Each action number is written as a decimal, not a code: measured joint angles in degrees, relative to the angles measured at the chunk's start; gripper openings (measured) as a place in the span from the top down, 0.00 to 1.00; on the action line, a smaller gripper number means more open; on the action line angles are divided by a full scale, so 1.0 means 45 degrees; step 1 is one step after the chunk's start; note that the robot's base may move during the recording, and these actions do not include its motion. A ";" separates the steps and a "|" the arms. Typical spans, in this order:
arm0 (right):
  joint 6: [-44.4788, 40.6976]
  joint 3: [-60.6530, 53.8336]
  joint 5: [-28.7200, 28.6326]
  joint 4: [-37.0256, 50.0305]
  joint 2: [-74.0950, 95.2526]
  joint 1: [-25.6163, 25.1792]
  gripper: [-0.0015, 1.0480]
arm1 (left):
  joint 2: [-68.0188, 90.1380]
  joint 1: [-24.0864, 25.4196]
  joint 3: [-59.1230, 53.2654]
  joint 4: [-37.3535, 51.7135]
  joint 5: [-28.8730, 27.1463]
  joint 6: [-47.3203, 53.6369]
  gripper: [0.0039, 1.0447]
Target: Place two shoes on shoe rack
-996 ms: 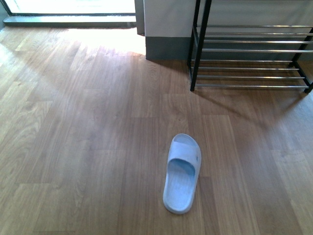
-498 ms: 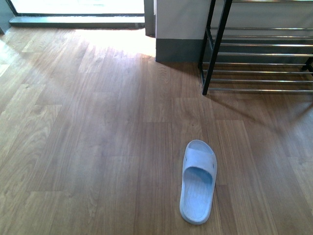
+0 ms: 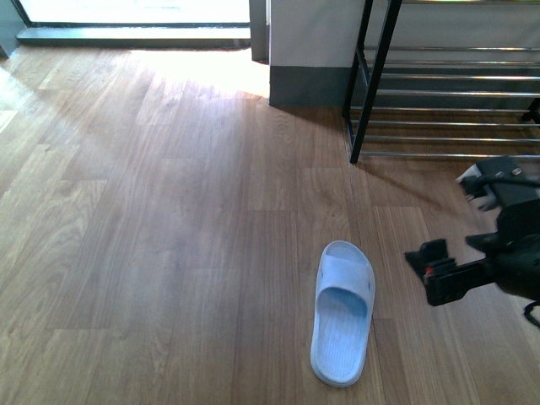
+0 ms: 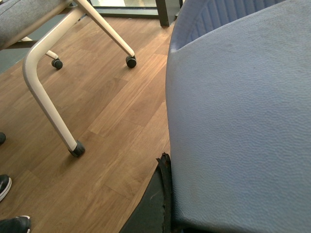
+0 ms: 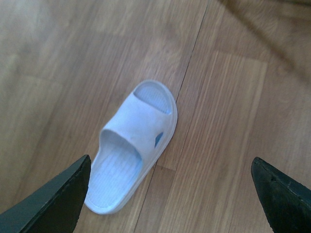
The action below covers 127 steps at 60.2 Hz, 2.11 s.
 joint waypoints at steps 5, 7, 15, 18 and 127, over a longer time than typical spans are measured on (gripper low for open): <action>-0.0481 0.0913 0.0345 0.0214 0.1593 0.0253 0.09 | 0.0000 0.0000 0.0000 0.0000 0.0005 0.0000 0.98; -0.0661 0.1379 0.0403 0.0209 0.2288 0.0330 0.09 | 0.0000 0.0000 0.0000 0.0000 0.0005 0.0000 0.98; -0.1307 0.2599 0.0413 0.0024 0.3959 0.0432 0.09 | 0.0000 0.0000 0.0000 0.0000 0.0005 0.0005 0.98; -0.1394 0.3070 0.0369 -0.0243 0.4473 0.0432 0.09 | 0.0000 0.0000 0.0000 0.0000 0.0005 0.0000 0.98; 0.0277 0.6577 0.1753 0.3157 0.7966 0.1350 0.99 | 0.0000 0.0000 0.0000 0.0000 0.0005 0.0005 0.98</action>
